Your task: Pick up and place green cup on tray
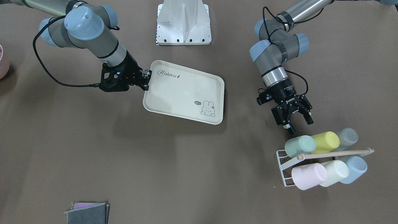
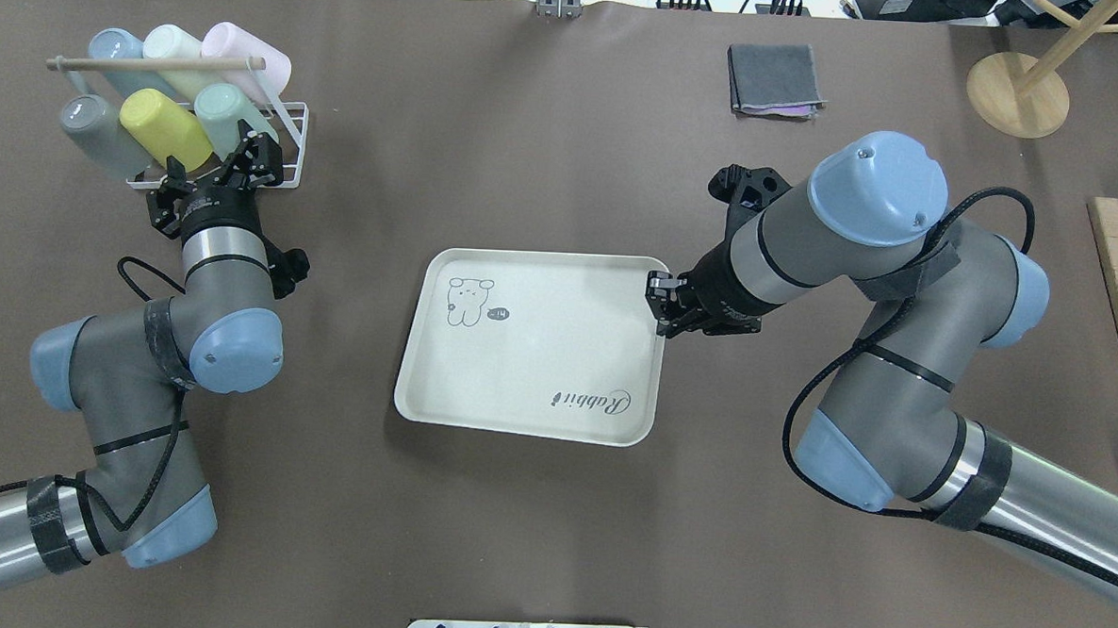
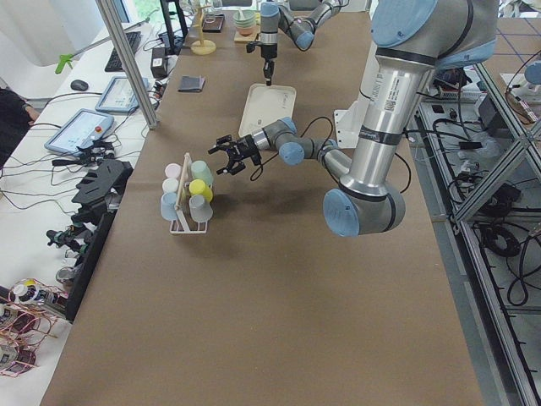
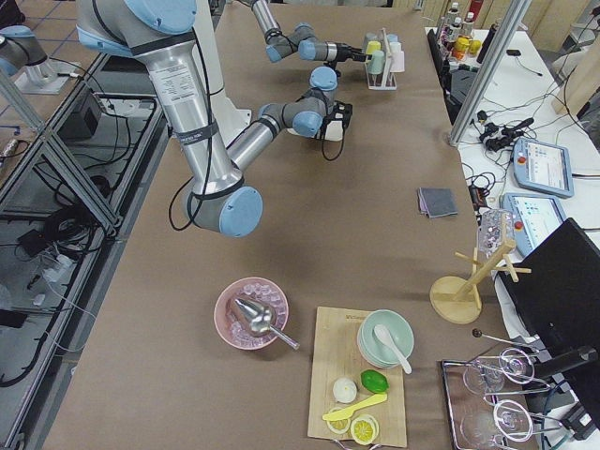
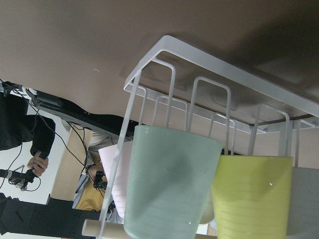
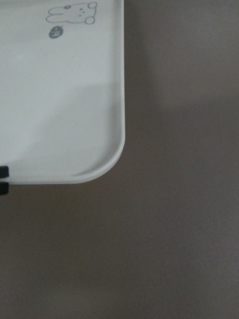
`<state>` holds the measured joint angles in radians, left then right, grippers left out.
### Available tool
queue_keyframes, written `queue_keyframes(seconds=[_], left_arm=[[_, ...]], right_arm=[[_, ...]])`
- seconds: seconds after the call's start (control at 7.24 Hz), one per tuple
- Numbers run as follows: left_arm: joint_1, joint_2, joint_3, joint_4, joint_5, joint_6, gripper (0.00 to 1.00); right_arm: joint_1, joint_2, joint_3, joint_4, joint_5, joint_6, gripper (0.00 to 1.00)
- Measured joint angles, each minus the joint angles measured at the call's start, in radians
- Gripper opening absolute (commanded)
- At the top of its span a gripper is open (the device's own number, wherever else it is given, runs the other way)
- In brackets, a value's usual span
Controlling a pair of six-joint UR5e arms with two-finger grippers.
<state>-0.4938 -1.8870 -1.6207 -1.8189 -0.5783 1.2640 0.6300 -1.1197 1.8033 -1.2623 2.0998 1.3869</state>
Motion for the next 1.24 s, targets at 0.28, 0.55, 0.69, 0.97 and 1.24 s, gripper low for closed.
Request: queue_keyframes(seconds=[0.28,0.55,0.69,0.97,1.24], left_arm=[[0.023,-0.016,0.060,-0.002,0.029,0.000,0.99],[0.033,-0.051,0.118,-0.003,0.076,0.014,0.99],[0.034,-0.067,0.126,-0.006,0.087,0.047,0.99],[0.036,-0.083,0.146,-0.014,0.112,0.099,0.99],[0.036,-0.085,0.167,-0.020,0.148,0.119,0.99]], right_arm=[[-0.061,0.005,0.003,-0.001,-0.046,-0.014,0.00],[-0.096,0.001,0.001,0.001,-0.066,-0.090,0.00],[-0.096,-0.002,-0.005,0.001,-0.070,-0.148,0.00],[-0.084,-0.004,-0.030,0.006,-0.075,-0.225,0.00],[-0.080,-0.003,-0.052,0.010,-0.078,-0.239,0.00]])
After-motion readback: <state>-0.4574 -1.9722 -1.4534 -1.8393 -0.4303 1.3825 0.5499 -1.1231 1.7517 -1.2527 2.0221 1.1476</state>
